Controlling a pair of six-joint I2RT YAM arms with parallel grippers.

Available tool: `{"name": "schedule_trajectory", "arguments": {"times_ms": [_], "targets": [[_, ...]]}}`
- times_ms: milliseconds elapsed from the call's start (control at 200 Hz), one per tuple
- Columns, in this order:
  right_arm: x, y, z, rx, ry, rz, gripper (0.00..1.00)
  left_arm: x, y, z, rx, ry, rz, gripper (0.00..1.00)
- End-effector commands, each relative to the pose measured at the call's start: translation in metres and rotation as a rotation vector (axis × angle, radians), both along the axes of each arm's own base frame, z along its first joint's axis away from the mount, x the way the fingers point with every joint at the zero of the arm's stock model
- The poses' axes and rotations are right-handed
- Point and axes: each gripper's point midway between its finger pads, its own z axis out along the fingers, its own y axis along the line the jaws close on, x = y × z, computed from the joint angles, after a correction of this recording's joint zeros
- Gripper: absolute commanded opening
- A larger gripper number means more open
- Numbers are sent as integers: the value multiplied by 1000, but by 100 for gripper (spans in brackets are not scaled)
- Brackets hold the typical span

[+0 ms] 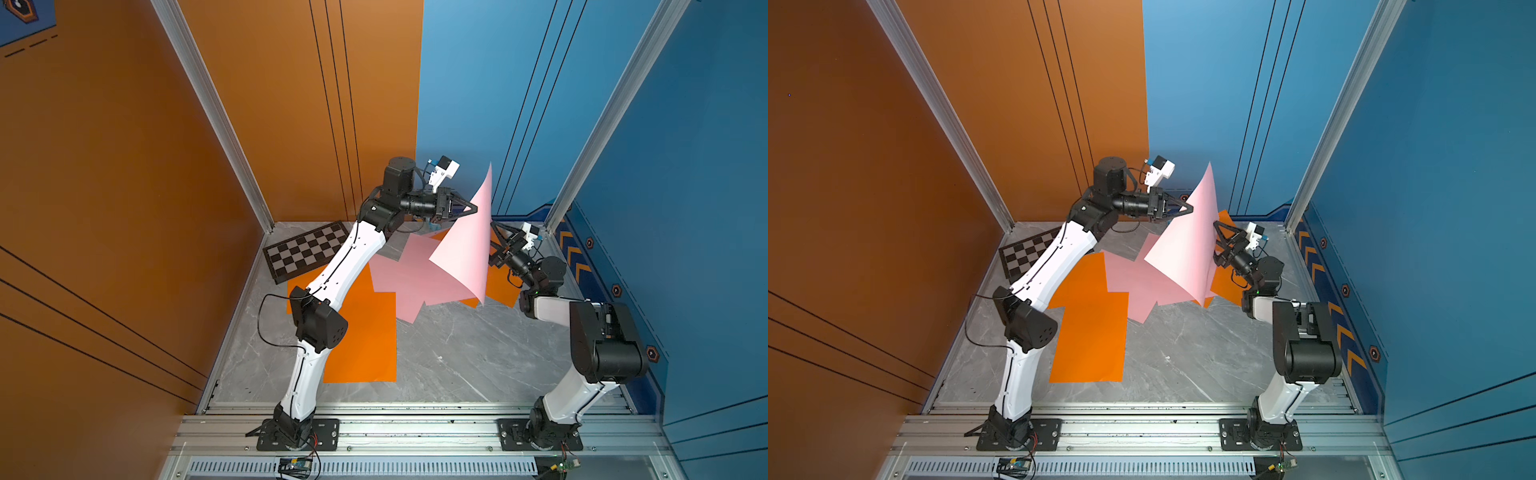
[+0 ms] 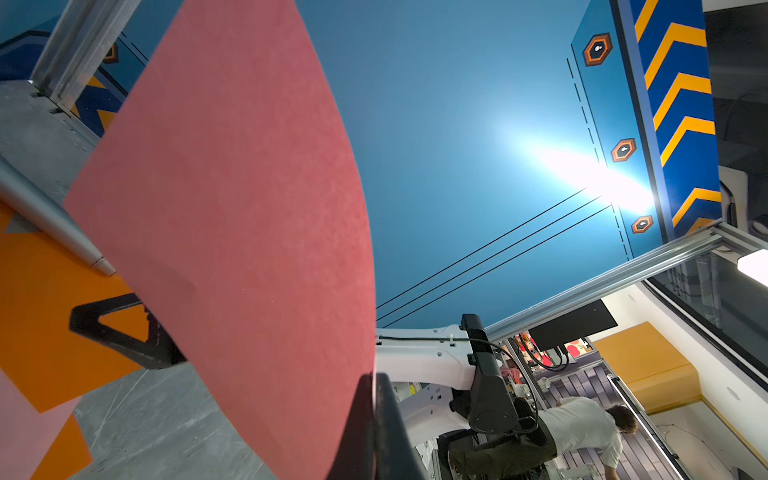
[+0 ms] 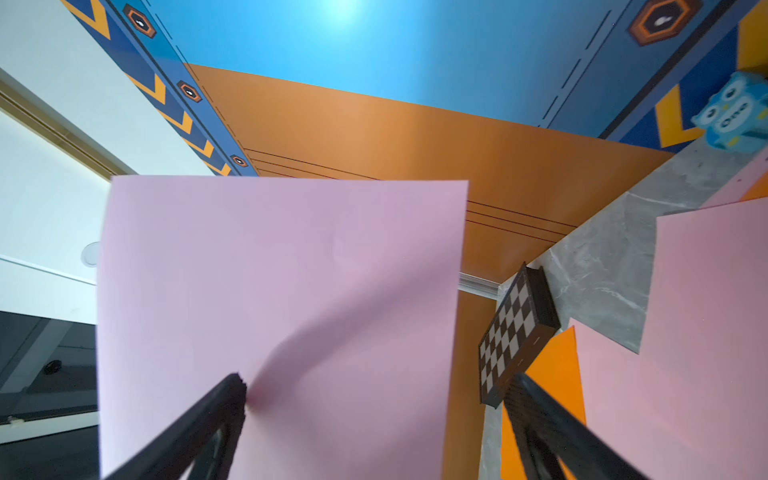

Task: Sort the scattered colored papers by color
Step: Pick up the colored paper.

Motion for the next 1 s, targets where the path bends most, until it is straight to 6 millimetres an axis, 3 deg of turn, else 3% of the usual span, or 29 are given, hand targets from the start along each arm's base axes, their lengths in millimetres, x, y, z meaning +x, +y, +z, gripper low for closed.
{"name": "schedule_trajectory", "arguments": {"times_ms": [0, 115, 250, 380, 601, 876, 991], "targets": [[-12, 7, 39, 39, -82, 27, 100, 16, 19, -11, 22, -23, 63, 0], [-23, 8, 61, 49, -123, 42, 99, 27, 27, -32, 56, 8, 106, 0], [-31, 6, 71, 54, -143, 41, 94, 38, 34, -48, 80, 42, 145, 0], [-39, 7, 75, 32, -163, 48, 78, 48, 43, -58, 99, 64, 188, 0], [-35, -1, 51, 14, -111, 41, 59, 55, 52, -71, 124, 88, 234, 0], [-33, 0, 23, -49, -45, 43, 56, 62, 68, -77, 145, 101, 304, 0], [-33, 3, 10, -112, -1, 34, 45, 62, 69, -78, 147, 106, 310, 0]]}}
